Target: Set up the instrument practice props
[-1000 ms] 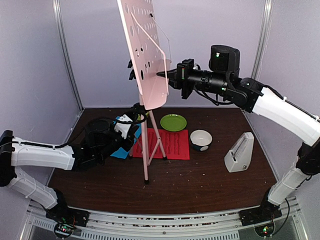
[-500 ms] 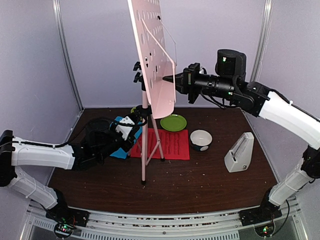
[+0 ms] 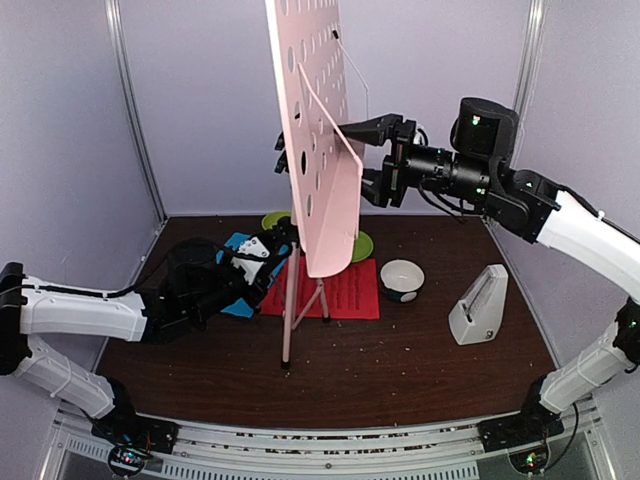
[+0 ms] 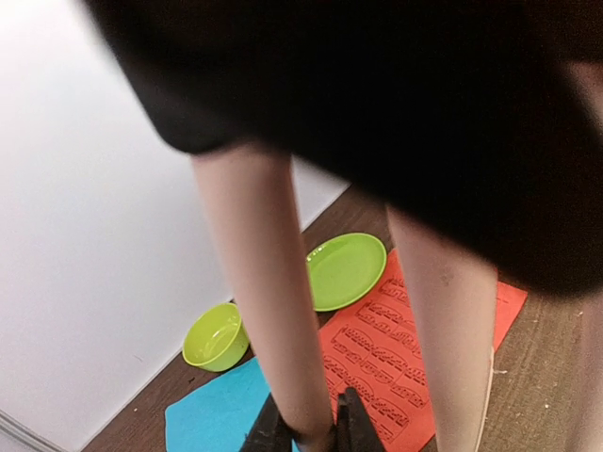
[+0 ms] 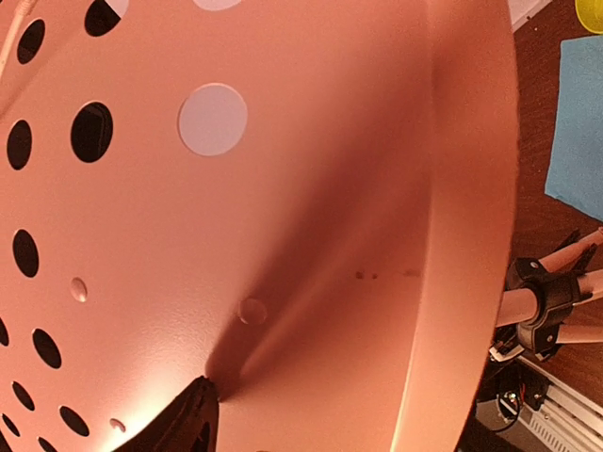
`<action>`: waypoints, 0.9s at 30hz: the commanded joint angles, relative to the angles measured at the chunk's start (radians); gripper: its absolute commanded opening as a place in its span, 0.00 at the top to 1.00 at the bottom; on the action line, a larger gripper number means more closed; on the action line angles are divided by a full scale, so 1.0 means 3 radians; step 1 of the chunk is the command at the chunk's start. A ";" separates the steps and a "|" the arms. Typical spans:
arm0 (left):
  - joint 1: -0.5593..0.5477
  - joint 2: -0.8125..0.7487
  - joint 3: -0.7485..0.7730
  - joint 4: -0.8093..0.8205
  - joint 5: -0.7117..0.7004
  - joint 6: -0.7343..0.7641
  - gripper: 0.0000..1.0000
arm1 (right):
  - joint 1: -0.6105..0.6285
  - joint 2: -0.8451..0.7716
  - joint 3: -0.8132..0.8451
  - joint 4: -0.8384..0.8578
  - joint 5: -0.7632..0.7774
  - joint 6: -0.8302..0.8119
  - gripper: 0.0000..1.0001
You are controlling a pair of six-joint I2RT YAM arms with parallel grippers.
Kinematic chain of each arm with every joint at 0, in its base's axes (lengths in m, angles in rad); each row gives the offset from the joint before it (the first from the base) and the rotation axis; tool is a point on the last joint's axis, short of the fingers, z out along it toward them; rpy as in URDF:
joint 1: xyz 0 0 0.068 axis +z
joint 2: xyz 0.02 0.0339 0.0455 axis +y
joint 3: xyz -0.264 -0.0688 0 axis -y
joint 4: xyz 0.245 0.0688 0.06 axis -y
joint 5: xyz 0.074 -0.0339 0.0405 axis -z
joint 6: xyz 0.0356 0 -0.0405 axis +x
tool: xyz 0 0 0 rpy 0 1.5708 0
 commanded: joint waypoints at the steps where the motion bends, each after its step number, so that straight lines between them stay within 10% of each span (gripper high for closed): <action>1: -0.0042 0.0012 -0.0135 -0.0233 0.0158 0.0222 1.00 | -0.0004 -0.0256 -0.0024 0.0522 0.0072 -0.0193 0.27; 9: -0.0004 0.0017 -0.0215 -0.0129 0.0150 -0.0027 1.00 | -0.0047 -0.0360 -0.0020 0.0371 0.0089 -0.0379 0.05; 27: 0.0185 -0.0097 -0.0404 -0.0083 0.0223 -0.0219 1.00 | -0.0049 -0.0474 -0.0154 0.0223 0.0197 -0.0387 0.00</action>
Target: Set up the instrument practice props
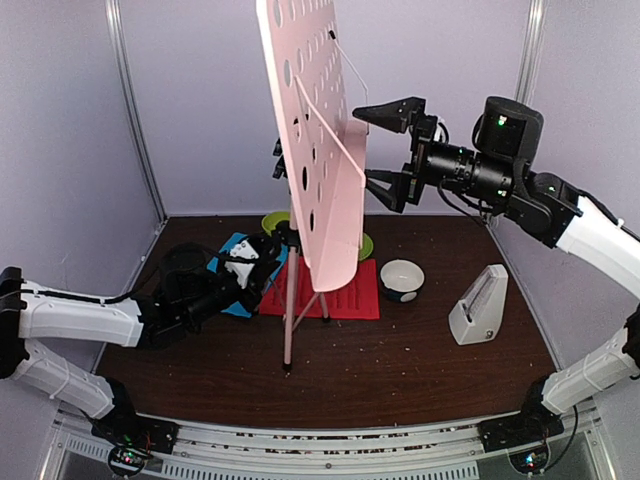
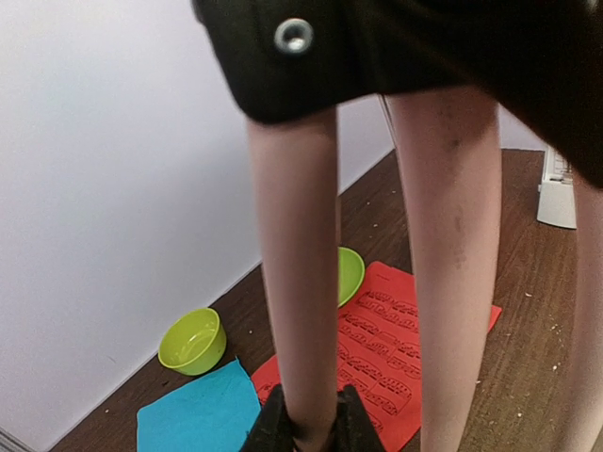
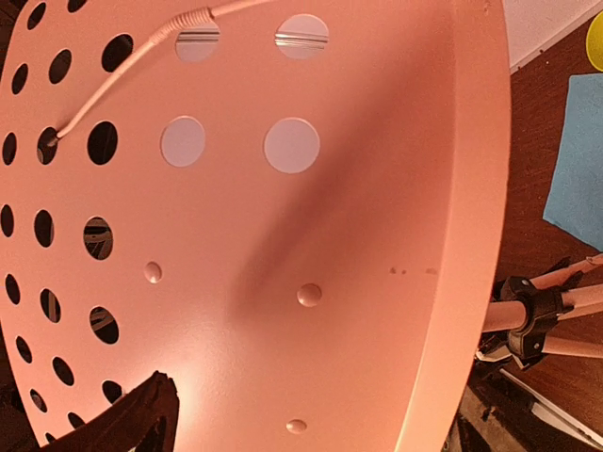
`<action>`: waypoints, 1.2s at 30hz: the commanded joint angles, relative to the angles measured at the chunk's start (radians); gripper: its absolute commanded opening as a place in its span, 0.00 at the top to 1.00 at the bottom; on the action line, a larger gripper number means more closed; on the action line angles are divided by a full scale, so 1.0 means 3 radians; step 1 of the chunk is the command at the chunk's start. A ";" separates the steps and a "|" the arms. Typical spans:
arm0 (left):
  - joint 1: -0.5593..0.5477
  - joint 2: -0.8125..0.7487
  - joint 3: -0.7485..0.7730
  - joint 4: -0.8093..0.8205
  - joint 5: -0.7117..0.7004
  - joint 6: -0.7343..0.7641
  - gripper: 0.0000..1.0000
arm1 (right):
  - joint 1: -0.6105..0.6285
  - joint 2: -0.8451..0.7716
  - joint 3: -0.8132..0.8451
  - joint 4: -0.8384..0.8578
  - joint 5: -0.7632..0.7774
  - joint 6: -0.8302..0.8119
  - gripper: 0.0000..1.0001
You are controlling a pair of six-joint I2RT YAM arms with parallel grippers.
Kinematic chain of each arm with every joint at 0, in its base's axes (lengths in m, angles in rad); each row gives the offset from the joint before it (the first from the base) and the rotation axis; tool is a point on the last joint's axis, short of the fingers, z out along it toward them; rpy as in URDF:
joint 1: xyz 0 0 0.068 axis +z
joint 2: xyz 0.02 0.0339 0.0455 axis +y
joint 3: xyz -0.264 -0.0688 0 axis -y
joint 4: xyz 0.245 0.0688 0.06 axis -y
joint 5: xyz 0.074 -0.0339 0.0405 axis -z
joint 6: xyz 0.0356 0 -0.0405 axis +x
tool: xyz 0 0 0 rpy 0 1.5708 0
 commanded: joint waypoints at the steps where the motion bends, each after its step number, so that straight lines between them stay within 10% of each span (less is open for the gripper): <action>1: 0.0075 -0.0003 -0.0160 -0.0390 -0.0056 0.0005 1.00 | -0.0034 -0.0200 -0.0037 0.0273 0.0152 -0.0074 0.00; 11: 0.0078 -0.0018 -0.0168 -0.0417 -0.0028 0.0011 1.00 | -0.0328 -0.0683 -0.0606 -0.0008 0.0385 -0.0757 0.00; 19: 0.0080 0.0019 -0.0125 -0.0427 -0.0001 0.0041 1.00 | -0.0443 -0.1094 -0.1378 -0.0433 0.0551 -0.2359 0.04; 36: 0.0085 0.0114 -0.0070 -0.0392 0.0071 0.0023 1.00 | 0.0238 -0.0674 -0.2638 0.0983 0.0757 -0.4397 0.28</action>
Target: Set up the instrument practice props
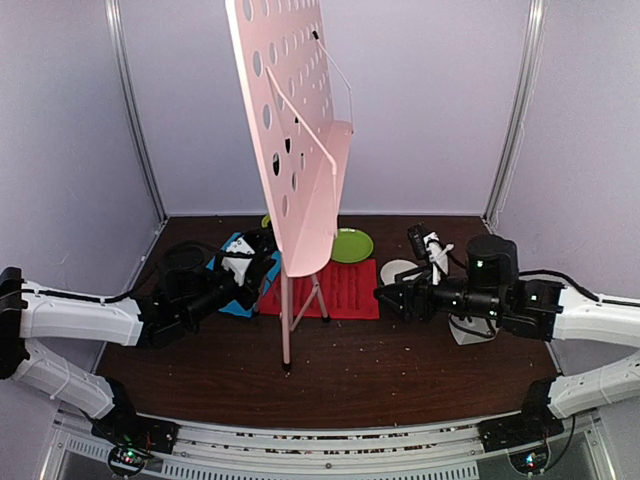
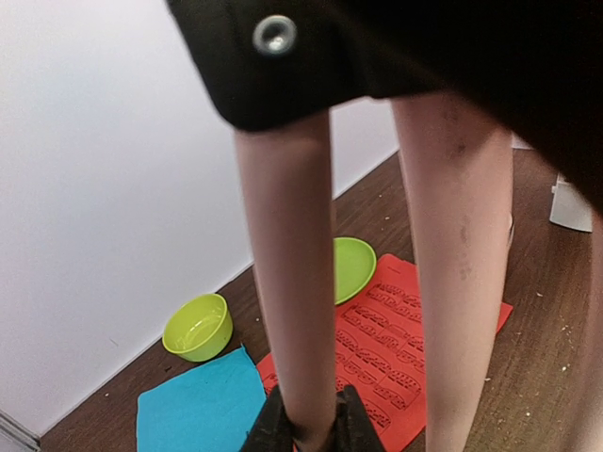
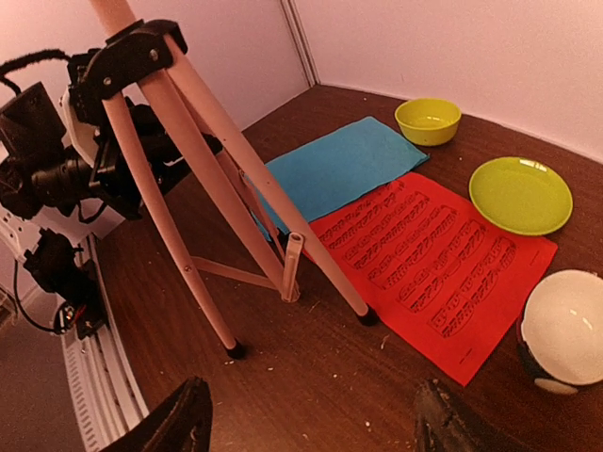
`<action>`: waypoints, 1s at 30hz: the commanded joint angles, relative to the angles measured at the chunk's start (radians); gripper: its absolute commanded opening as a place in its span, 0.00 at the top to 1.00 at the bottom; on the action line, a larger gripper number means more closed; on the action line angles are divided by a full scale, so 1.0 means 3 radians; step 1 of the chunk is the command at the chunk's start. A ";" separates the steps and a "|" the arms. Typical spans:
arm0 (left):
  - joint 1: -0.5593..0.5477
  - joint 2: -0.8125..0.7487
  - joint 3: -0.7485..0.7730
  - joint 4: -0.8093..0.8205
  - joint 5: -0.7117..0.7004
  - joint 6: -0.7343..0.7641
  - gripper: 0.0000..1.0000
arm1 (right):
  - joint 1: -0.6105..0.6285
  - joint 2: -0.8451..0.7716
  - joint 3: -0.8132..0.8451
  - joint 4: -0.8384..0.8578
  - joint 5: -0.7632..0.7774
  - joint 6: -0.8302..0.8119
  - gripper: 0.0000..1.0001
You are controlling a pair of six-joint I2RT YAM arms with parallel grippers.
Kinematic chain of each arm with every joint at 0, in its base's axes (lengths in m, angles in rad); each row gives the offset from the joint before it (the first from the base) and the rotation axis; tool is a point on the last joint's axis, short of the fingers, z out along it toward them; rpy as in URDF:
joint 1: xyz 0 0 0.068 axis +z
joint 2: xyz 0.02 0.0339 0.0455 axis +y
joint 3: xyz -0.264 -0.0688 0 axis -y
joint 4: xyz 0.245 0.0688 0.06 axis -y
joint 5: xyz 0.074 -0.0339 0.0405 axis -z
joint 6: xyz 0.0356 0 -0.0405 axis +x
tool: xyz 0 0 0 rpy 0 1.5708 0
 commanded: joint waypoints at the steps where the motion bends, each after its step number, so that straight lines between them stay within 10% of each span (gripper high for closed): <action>1: 0.0013 0.0109 -0.0046 -0.0388 0.0076 0.0148 1.00 | 0.0097 0.0332 -0.0017 0.0720 0.0017 -0.0663 0.29; 30: 0.0043 0.0030 -0.0159 -0.0423 0.0118 0.0217 1.00 | 0.0146 0.2313 0.1429 0.1292 -0.0404 -0.1073 0.44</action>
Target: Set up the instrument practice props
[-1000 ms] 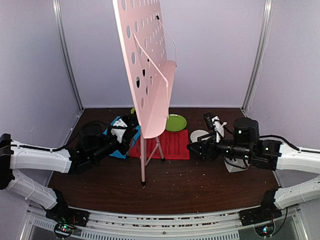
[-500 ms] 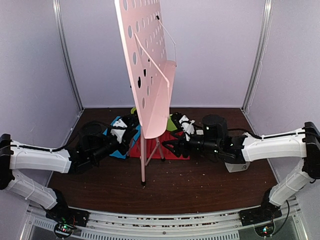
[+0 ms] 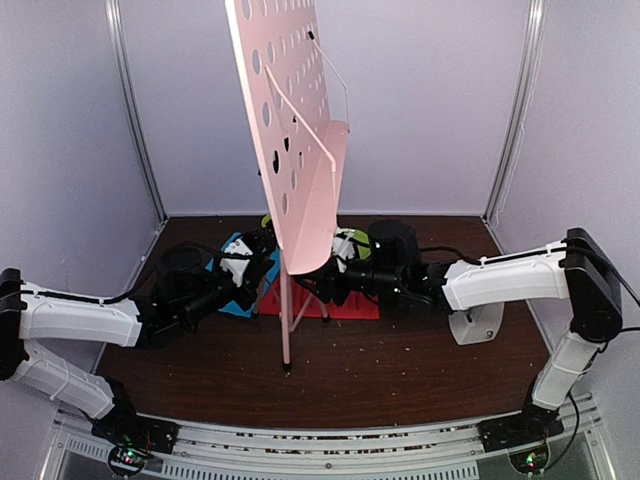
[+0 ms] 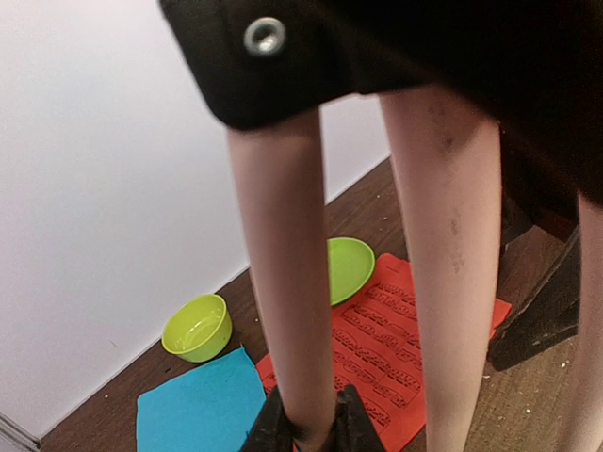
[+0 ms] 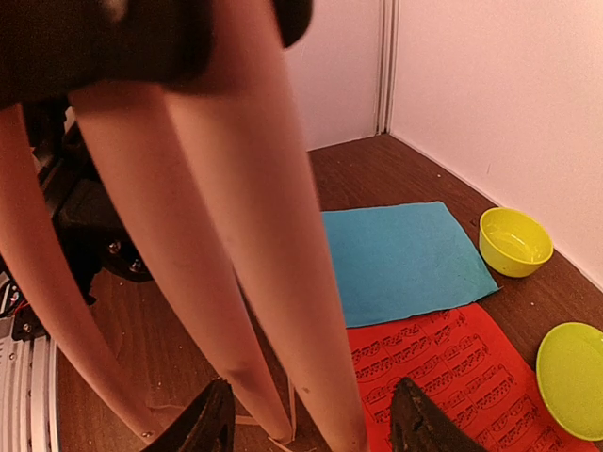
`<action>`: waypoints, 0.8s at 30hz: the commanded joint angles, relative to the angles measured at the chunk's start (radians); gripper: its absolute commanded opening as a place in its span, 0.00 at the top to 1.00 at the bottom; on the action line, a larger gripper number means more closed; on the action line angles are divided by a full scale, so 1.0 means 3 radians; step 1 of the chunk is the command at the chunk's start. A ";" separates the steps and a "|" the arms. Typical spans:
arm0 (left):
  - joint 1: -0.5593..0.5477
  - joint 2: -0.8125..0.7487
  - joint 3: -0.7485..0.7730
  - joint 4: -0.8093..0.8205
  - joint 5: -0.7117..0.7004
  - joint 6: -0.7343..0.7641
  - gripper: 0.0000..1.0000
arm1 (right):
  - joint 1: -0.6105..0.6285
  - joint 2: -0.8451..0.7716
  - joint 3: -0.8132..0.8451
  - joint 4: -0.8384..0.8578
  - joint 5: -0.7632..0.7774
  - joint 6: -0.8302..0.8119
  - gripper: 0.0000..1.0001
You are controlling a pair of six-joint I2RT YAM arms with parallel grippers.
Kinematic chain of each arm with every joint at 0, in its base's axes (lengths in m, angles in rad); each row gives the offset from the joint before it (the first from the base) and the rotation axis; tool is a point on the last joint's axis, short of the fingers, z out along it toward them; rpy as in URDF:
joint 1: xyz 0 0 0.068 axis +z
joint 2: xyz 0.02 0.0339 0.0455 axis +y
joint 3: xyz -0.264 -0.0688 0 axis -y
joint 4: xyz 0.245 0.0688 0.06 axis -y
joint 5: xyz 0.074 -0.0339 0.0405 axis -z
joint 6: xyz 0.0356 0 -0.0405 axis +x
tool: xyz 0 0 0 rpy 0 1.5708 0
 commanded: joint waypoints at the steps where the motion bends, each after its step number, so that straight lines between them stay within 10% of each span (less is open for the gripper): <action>1: 0.0015 0.0063 -0.0107 -0.0466 0.0061 0.0214 1.00 | 0.0030 0.0113 0.0193 0.0025 -0.0032 -0.0018 0.44; 24: 0.0133 -0.0175 -0.0320 -0.0382 0.0001 0.0242 1.00 | 0.0006 0.0036 0.0354 -0.0280 0.0156 -0.0211 1.00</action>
